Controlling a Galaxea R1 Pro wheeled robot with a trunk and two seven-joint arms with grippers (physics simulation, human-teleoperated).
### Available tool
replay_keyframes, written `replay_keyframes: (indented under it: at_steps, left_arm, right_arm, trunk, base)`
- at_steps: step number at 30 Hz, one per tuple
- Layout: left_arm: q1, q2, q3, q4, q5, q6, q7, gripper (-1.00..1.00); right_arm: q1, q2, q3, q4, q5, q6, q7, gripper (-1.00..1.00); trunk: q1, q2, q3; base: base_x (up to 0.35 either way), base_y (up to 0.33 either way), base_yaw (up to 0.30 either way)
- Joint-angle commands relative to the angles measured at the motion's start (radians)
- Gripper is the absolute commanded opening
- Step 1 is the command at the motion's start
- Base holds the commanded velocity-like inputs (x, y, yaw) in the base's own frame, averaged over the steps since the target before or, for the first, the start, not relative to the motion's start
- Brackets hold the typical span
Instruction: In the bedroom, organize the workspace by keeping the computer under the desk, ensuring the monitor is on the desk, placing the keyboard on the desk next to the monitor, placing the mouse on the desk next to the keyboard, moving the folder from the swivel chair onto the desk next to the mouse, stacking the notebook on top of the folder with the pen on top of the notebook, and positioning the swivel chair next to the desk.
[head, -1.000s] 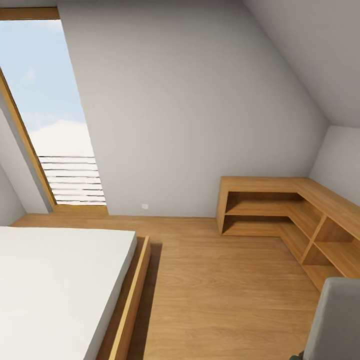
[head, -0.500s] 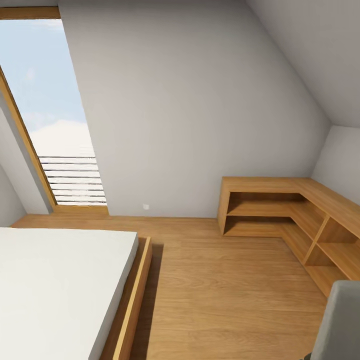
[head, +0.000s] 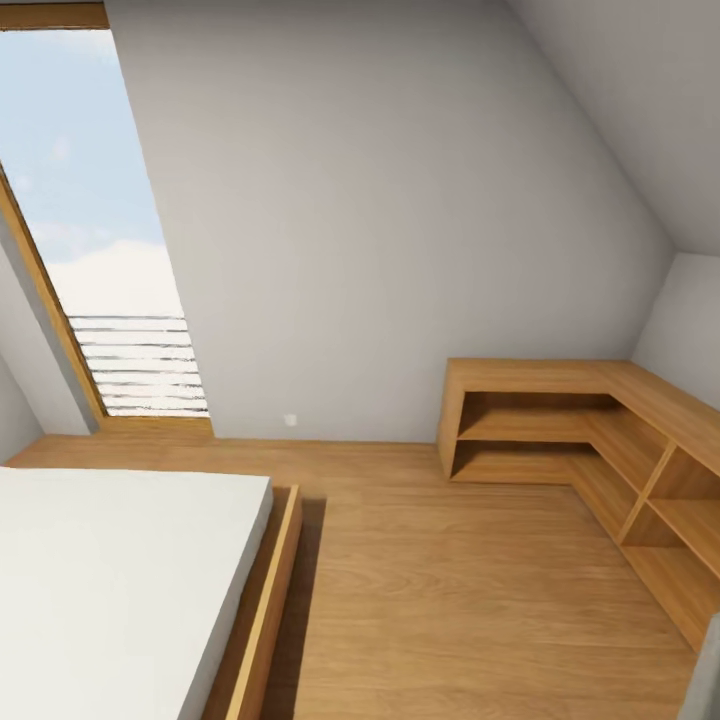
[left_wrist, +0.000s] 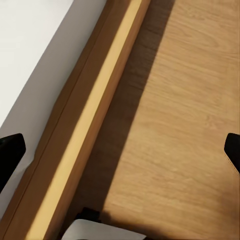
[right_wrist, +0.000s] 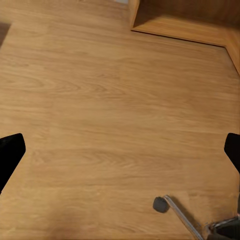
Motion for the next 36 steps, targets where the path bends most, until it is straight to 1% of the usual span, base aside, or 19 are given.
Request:
replay_keyframes:
  at_steps: [1, 36]
  left_arm:
    - [-0.001, 0.0, 0.004, 0.0, -0.001, -0.003, -0.003, 1.0]
    - [-0.001, -0.001, 0.003, 0.001, -0.001, -0.002, -0.003, 1.0]
  right_arm:
    - [-0.001, 0.001, 0.009, 0.002, -0.006, -0.003, -0.004, 1.0]
    - [-0.001, 0.001, 0.009, 0.002, -0.006, -0.003, -0.004, 1.0]
  trunk:
    - [0.001, -0.002, -0.002]
    - [0.001, -0.002, -0.002]
  base:
    - [0.33, 0.0, 0.0]
    - [0.296, -0.004, 0.0]
